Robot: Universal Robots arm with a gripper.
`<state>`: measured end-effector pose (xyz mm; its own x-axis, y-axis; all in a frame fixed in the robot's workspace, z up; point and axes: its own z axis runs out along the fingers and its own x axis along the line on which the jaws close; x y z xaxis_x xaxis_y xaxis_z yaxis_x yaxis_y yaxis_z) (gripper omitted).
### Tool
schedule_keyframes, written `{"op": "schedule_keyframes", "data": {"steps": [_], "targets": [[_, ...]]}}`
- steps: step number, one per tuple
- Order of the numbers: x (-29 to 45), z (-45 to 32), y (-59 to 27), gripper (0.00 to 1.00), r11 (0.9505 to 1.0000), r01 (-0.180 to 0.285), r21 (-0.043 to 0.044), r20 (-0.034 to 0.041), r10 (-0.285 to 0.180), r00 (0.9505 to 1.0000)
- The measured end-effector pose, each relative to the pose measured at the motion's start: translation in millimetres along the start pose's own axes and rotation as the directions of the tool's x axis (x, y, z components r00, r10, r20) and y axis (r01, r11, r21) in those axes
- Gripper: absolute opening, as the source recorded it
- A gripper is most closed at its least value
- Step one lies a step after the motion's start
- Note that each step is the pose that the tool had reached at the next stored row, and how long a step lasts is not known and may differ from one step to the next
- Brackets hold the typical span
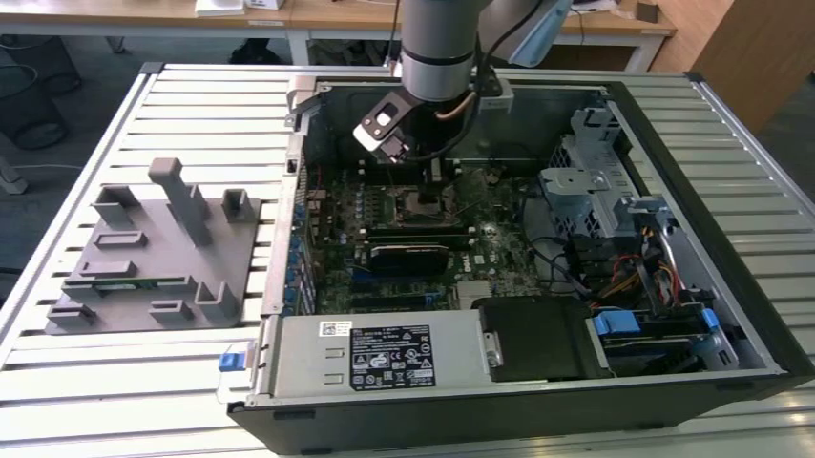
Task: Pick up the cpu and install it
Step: 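Place the cpu into insertion slot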
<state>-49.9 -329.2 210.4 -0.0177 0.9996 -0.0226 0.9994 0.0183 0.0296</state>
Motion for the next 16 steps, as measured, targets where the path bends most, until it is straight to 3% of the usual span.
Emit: {"op": "schedule_keyframes", "data": {"steps": [2,6,16], "targets": [[0.0,-1.8,0.1,0.2,1.0,0.0,0.0001,0.0001,0.0,1.0],[-0.1,-4.1,0.1,0.11,1.0,0.0,0.0004,0.0,0.0,1.0],[-0.2,-8.8,0.4,0.11,1.0,0.0,0.0016,-0.0001,0.0,1.0]]}}
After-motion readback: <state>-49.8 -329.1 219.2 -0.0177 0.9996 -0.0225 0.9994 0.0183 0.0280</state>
